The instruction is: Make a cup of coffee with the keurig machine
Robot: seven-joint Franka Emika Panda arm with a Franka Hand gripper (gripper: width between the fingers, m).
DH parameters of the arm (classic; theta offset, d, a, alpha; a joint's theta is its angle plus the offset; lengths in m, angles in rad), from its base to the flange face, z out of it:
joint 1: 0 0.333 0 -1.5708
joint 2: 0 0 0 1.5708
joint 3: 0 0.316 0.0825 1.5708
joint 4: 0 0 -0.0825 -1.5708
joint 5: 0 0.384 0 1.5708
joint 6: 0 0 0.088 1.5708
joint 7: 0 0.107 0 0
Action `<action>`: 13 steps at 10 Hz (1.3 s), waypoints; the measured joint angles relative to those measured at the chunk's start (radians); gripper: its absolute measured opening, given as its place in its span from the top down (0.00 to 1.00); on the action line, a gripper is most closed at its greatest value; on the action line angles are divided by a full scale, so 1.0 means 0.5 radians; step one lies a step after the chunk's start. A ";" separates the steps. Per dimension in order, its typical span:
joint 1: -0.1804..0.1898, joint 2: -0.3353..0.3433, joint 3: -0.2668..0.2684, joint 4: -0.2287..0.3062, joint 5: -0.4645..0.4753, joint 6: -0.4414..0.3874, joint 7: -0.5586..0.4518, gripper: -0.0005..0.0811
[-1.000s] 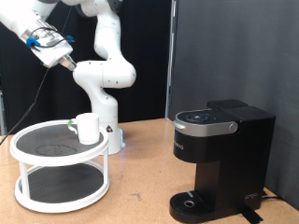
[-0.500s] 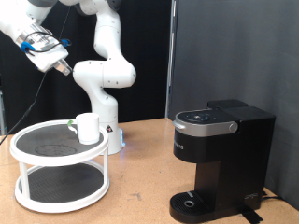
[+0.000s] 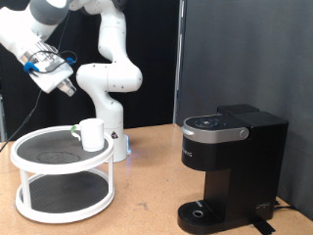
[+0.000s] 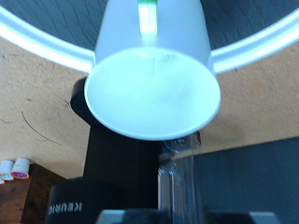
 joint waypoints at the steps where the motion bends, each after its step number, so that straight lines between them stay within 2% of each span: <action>1: -0.001 0.002 -0.002 -0.049 0.000 0.090 -0.024 0.99; 3: -0.003 0.010 -0.008 -0.125 -0.006 0.215 -0.045 0.66; 4: -0.003 0.020 -0.010 -0.157 -0.013 0.264 -0.051 0.66; 5: -0.003 0.031 -0.013 -0.183 -0.020 0.308 -0.058 0.48; 6: -0.003 0.046 -0.018 -0.205 -0.024 0.342 -0.076 0.26; 7: -0.003 0.069 -0.023 -0.224 -0.026 0.380 -0.092 0.26; 8: -0.003 0.092 -0.026 -0.247 -0.026 0.421 -0.110 0.12; 13: -0.003 0.166 -0.054 -0.339 -0.026 0.510 -0.243 0.09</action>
